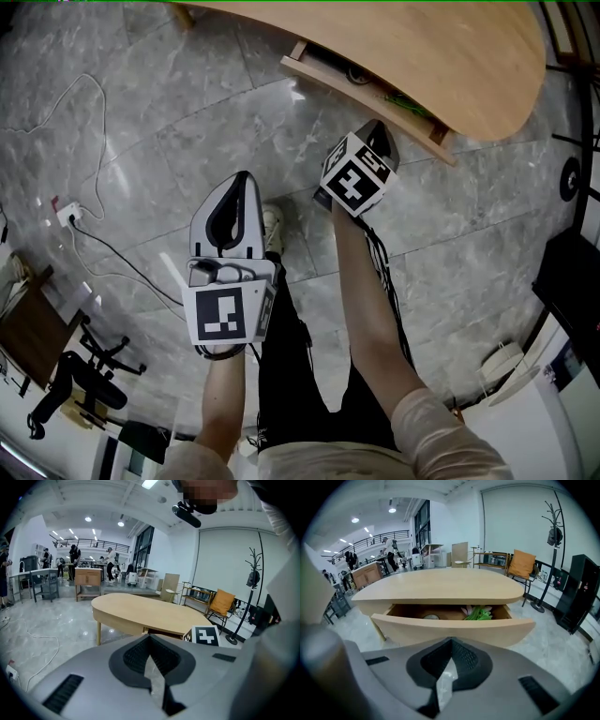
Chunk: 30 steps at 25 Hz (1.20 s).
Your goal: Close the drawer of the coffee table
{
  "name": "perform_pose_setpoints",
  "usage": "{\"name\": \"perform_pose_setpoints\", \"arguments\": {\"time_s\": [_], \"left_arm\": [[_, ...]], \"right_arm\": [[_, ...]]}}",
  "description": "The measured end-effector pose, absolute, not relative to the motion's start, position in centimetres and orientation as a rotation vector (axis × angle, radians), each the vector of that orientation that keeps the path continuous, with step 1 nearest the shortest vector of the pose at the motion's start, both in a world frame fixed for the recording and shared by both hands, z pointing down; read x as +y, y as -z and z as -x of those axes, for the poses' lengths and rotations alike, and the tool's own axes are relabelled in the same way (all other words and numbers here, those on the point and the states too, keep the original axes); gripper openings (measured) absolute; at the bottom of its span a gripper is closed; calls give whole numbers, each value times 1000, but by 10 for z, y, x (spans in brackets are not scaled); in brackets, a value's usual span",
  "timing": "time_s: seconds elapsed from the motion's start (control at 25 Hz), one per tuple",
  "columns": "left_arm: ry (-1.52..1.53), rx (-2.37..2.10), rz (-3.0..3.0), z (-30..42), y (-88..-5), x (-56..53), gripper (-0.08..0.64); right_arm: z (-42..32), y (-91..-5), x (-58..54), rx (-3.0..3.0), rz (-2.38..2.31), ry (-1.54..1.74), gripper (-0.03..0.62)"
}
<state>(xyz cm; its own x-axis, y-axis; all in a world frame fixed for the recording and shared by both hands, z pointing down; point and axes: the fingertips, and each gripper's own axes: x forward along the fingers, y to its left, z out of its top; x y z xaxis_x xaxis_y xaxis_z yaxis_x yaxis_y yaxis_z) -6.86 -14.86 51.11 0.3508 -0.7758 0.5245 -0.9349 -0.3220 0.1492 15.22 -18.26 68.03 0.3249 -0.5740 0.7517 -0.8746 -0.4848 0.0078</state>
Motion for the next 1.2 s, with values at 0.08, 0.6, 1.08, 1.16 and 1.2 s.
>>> {"name": "perform_pose_setpoints", "arguments": {"time_s": [0.08,0.6,1.08,1.16,1.2], "left_arm": [[-499,-1484,-2209,63,-511,-153,9],[-483,-1461,-2244,42,-511,-173,9],[-487,-1421,-2255,18,-526,-180,9],[-494,-1406,-2264,12,-527,-182,9],[-496,-1399,-2271,9,-529,-185,9]], "right_arm": [[-156,-680,-184,-1304,-2180,-944,6],[-160,-674,-189,-1446,-2157,-866,8],[-196,-702,-235,-1587,-2124,-854,8],[-202,-702,-242,-1604,-2136,-810,6],[-205,-701,-246,-1610,-2141,-785,6]]}}
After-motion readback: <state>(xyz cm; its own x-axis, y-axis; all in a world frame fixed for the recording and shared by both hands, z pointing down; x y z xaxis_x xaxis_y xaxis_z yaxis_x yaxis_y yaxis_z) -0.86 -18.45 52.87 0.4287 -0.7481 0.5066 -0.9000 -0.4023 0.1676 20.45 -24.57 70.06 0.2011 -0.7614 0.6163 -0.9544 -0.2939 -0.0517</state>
